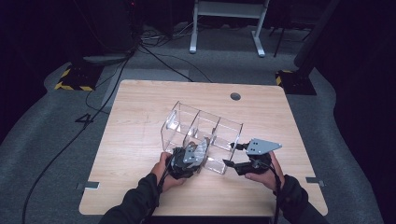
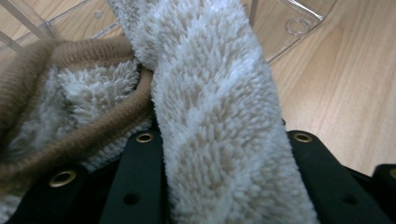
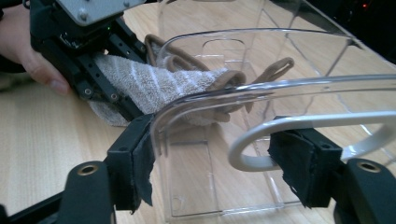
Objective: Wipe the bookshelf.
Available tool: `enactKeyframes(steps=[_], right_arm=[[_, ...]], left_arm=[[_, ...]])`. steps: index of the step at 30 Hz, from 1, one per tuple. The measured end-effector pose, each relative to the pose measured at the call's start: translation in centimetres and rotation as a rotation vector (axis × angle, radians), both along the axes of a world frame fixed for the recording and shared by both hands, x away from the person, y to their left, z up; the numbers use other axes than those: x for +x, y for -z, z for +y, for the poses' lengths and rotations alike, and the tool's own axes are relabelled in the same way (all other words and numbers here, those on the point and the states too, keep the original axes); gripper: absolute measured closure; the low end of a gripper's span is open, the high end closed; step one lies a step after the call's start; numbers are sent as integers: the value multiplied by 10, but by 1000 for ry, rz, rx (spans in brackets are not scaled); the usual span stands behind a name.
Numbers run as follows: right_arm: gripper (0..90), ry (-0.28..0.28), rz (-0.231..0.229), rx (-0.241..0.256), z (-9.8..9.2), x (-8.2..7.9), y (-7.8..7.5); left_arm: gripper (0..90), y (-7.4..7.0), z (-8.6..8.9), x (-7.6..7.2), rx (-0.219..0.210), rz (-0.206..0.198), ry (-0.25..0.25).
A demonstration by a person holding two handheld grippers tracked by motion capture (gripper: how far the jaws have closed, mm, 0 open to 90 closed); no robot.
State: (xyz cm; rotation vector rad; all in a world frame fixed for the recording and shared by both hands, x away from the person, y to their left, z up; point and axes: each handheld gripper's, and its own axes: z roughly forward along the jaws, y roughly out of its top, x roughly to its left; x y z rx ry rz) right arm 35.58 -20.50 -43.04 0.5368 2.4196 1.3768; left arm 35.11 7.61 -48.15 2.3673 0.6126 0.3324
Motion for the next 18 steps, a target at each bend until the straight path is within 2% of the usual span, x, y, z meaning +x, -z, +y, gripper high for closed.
enactKeyframes(steps=[3,6,18], right_arm=[[364,-4,-15,-14,3,-4,1],[426,1,-18,-1,1,-5,2],[441,-16,-6,23,-2,-10,3]], left_arm=[[645,-6,2,-6,-35,-14,1],[646,-11,1,-10,-51,-26,2],[644,-38,-1,-16,-143,-96,7]])
